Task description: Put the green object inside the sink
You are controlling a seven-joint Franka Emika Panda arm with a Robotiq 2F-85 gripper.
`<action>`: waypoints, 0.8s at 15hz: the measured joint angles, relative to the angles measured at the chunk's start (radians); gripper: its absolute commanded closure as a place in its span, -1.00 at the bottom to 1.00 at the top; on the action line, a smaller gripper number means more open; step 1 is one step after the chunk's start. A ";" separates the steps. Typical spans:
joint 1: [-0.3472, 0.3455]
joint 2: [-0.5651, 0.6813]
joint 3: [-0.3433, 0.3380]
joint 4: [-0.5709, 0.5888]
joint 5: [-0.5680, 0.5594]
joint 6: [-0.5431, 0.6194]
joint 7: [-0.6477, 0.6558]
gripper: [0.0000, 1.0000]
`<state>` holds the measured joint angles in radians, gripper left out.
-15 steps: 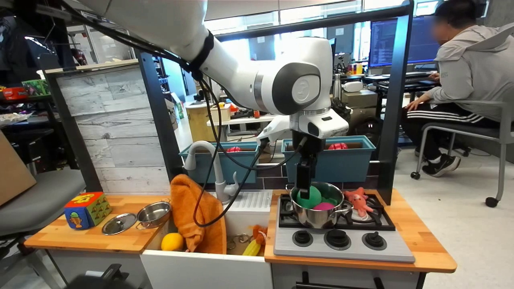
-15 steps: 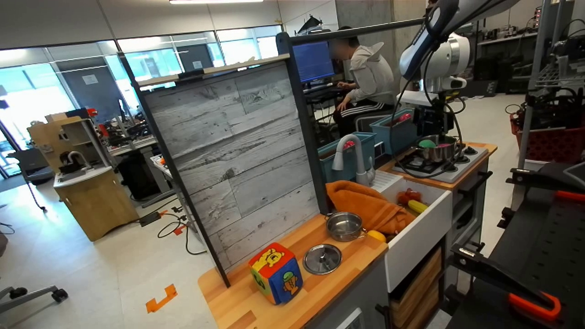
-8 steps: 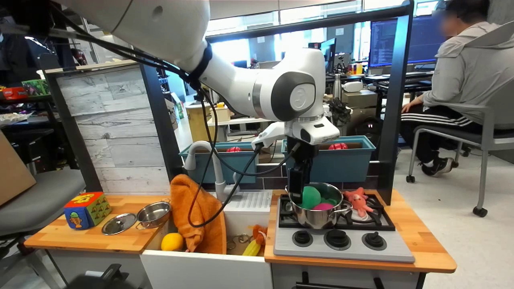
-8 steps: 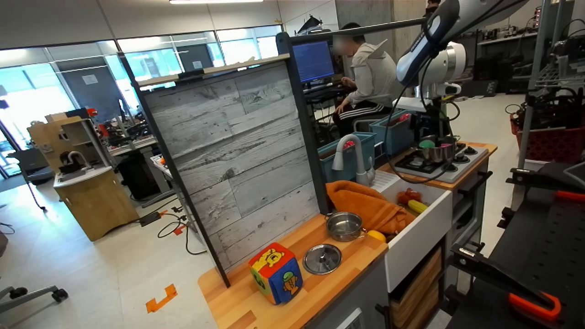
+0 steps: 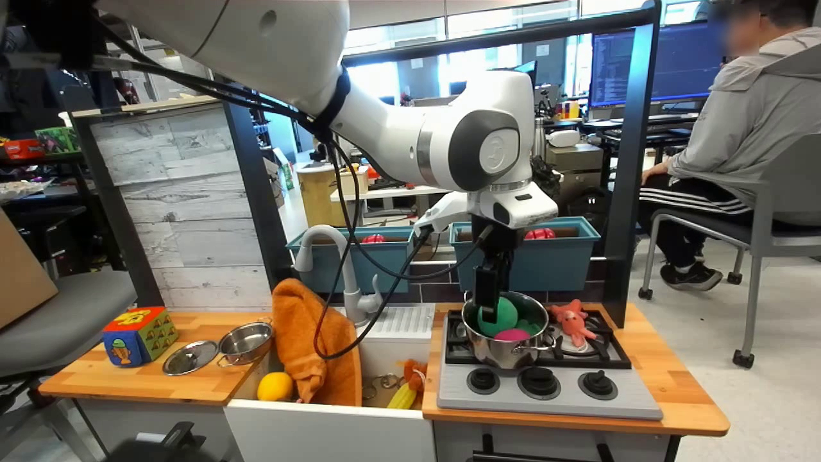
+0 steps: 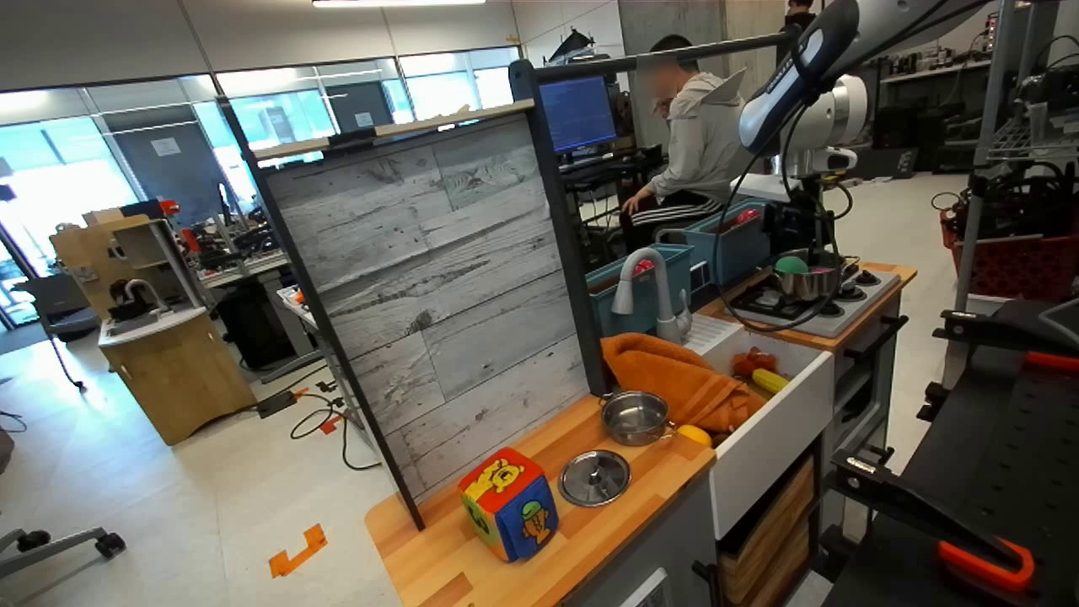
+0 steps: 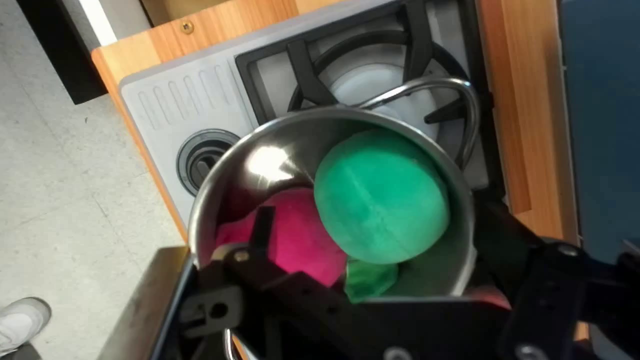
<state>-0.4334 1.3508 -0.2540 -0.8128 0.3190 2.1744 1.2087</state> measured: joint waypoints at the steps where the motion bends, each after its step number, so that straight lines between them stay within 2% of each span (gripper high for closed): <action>1: -0.006 0.000 0.003 0.008 -0.002 0.000 0.000 -1.00; 7: -0.008 0.000 0.005 0.029 -0.001 -0.004 -0.001 -1.00; 12: -0.018 0.001 0.040 0.045 -0.008 -0.183 -0.004 -1.00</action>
<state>-0.4514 1.3517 -0.2139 -0.7678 0.3112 1.9914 1.2046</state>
